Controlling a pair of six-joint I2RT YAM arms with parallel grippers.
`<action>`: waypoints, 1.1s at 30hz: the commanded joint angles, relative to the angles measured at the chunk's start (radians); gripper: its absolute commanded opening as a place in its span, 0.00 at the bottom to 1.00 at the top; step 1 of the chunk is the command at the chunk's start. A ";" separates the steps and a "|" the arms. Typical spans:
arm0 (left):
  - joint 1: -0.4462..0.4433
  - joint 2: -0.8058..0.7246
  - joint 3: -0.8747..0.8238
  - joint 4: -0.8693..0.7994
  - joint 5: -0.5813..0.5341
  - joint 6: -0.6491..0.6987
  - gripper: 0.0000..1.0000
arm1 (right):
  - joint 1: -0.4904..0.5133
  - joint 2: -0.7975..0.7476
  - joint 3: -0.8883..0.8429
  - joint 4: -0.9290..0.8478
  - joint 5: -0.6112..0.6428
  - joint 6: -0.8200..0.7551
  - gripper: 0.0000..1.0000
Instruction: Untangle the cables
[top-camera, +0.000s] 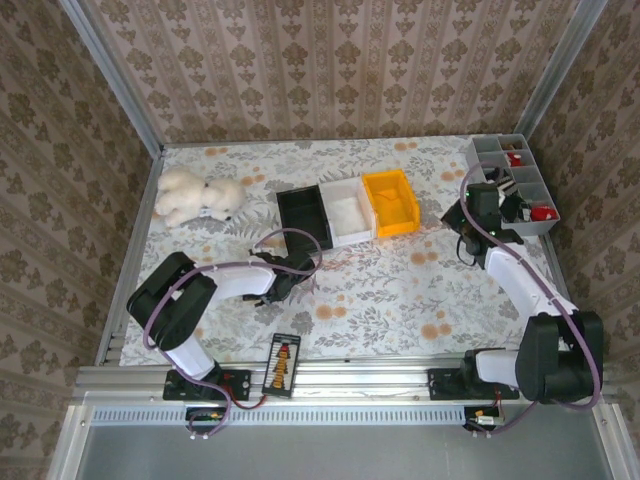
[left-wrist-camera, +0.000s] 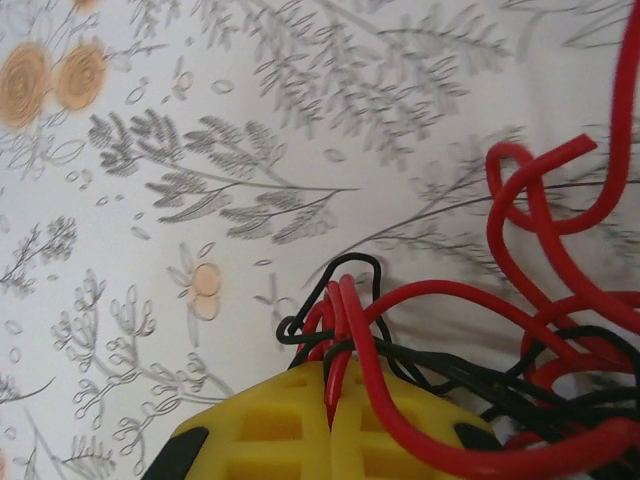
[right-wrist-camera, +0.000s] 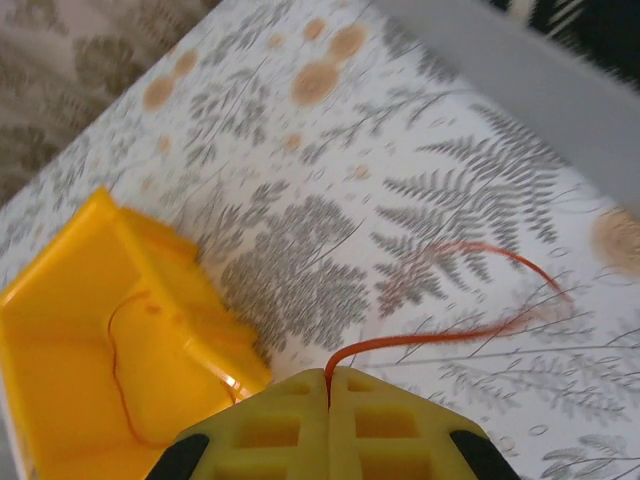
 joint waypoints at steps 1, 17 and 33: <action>0.032 -0.001 -0.026 -0.102 0.001 -0.079 0.00 | -0.053 -0.025 -0.017 -0.015 0.026 0.062 0.00; -0.113 -0.084 -0.060 0.445 0.231 0.500 0.00 | -0.046 -0.010 0.003 0.270 -0.420 -0.018 0.00; -0.111 -0.035 -0.024 0.439 0.247 0.528 0.00 | 0.104 0.242 0.290 0.585 -0.749 0.109 0.00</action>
